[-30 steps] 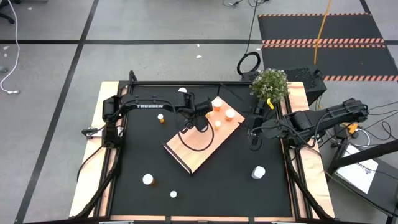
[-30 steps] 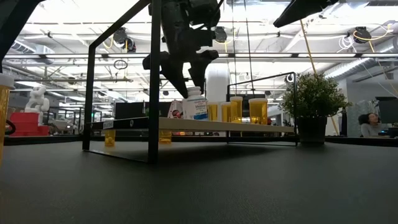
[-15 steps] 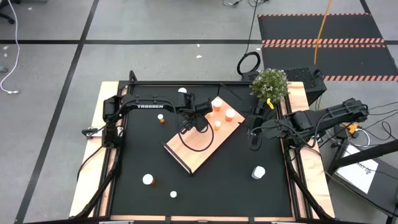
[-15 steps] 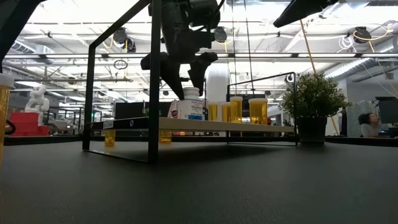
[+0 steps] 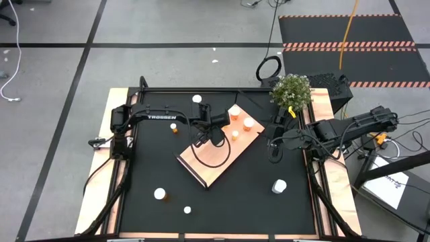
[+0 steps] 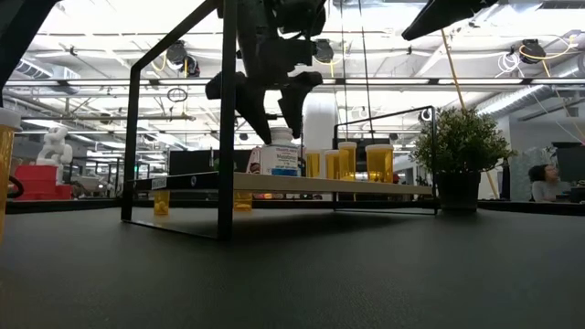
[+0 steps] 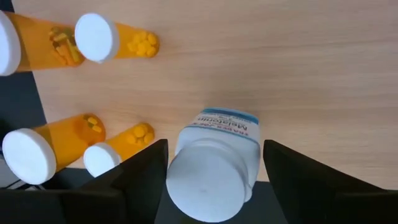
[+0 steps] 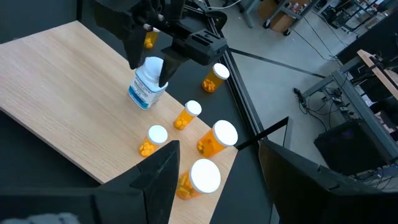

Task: Pick and place medicine bottles onto shelf by color
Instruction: Put the white pill bottle on the shelf

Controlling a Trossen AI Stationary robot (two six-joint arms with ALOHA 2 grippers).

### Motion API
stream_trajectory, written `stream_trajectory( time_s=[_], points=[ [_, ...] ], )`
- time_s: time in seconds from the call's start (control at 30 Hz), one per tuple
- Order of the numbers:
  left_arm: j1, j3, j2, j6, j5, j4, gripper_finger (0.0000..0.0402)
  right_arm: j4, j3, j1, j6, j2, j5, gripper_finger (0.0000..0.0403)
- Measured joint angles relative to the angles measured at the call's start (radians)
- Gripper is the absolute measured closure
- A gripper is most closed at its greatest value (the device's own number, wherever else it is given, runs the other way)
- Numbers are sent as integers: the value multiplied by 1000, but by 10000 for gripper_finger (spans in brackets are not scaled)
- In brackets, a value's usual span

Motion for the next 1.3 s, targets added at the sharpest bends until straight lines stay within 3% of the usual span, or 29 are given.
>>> stream_trajectory(
  time_s=[0.37,0.63,0.77,0.87,1.03,1.3],
  points=[
    [-21,1,-40,-90,-89,11,137,1,0,0,0,0,0,188],
    [-63,1,-120,-331,-89,-41,146,-1,0,0,3,0,-2,188],
    [-61,-5,-141,-501,-97,-87,167,-2,1,0,0,0,-2,188],
    [-38,-33,-141,-563,-165,-97,189,-1,1,0,-3,0,-2,188],
    [15,-101,-141,-559,-172,-49,233,1,1,0,-3,0,-2,188],
    [59,-160,-141,-554,-65,30,277,0,1,0,-3,0,-2,188]
  ],
)
